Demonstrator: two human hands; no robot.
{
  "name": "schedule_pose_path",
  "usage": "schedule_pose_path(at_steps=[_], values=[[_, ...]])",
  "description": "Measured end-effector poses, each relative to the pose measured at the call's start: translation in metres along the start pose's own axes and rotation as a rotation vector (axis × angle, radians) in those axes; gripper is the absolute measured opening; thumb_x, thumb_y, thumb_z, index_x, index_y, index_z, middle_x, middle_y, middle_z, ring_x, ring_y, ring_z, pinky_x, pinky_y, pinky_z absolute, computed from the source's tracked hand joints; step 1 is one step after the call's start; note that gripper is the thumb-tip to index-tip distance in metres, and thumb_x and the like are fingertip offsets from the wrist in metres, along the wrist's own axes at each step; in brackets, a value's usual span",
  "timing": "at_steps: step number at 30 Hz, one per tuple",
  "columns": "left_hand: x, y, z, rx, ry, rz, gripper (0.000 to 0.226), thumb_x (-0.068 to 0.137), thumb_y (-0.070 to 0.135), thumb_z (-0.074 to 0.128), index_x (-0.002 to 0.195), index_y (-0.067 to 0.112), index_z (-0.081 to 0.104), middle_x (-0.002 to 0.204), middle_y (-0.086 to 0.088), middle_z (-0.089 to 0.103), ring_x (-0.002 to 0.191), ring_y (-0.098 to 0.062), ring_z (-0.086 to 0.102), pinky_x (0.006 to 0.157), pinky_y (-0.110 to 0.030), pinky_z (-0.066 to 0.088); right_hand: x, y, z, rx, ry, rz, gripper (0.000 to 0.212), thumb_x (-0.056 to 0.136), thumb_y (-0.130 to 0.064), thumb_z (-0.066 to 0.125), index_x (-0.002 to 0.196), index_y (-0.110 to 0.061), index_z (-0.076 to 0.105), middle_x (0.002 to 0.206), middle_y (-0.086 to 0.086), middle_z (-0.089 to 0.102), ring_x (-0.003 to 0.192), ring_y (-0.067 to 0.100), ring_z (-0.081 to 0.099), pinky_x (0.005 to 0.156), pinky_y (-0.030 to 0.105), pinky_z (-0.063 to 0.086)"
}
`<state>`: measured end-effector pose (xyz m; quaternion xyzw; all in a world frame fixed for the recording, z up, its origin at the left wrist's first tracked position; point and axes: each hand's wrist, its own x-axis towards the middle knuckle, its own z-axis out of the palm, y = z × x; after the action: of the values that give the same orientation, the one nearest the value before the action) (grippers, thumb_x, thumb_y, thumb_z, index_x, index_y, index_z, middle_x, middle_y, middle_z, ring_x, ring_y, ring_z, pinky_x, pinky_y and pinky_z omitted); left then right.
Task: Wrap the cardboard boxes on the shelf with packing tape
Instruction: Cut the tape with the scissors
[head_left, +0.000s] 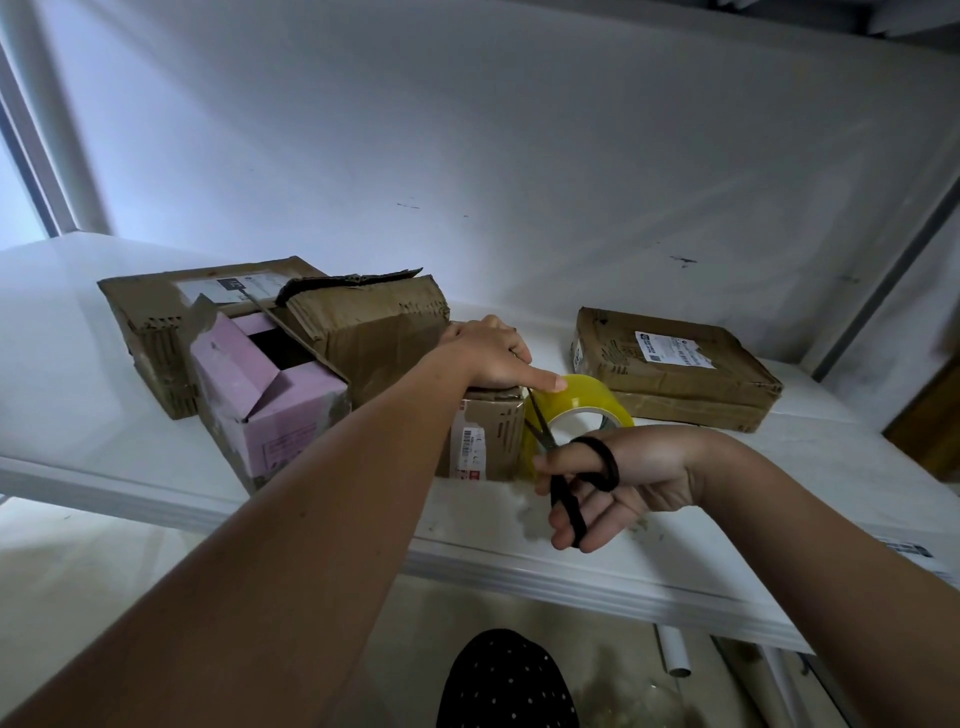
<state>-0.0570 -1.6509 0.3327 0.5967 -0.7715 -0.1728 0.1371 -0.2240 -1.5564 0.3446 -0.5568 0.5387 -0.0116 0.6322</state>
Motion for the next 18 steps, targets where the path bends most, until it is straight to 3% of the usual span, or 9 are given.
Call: schedule_pose_path(at_steps=[2,10,18], values=[[0.0003,-0.0006,0.0003,-0.004,0.002,0.005,0.064,0.07,0.077,0.057,0.119,0.035,0.06,0.138,0.005,0.039,0.135,-0.017,0.029,0.111,-0.036,0.013,0.0012,-0.0024,-0.0005,0.064,0.013,-0.022,0.048,0.069,-0.043,0.062,0.099,-0.005,0.057,0.074,0.011,0.071,0.072,0.024,0.072,0.061,0.028,0.059],[-0.0002,-0.0008,0.0003,0.008,0.009,0.014,0.062,0.071,0.078,0.055,0.117,0.035,0.059,0.134,0.005,0.041,0.132,-0.016,0.032,0.109,-0.035,0.015,0.0071,-0.0067,0.0014,0.216,0.051,-0.087,0.042,0.067,-0.044,0.063,0.089,-0.008,0.058,0.065,0.009,0.067,0.063,0.021,0.071,0.048,0.022,0.055],[0.0026,-0.0016,0.0021,-0.003,0.004,0.005,0.065,0.067,0.081,0.055,0.115,0.037,0.059,0.13,0.006,0.042,0.132,-0.018,0.032,0.108,-0.036,0.018,0.0075,-0.0084,0.0027,0.248,0.077,-0.076,0.032,0.088,-0.042,0.056,0.089,-0.009,0.057,0.063,0.006,0.065,0.06,0.019,0.07,0.046,0.02,0.055]])
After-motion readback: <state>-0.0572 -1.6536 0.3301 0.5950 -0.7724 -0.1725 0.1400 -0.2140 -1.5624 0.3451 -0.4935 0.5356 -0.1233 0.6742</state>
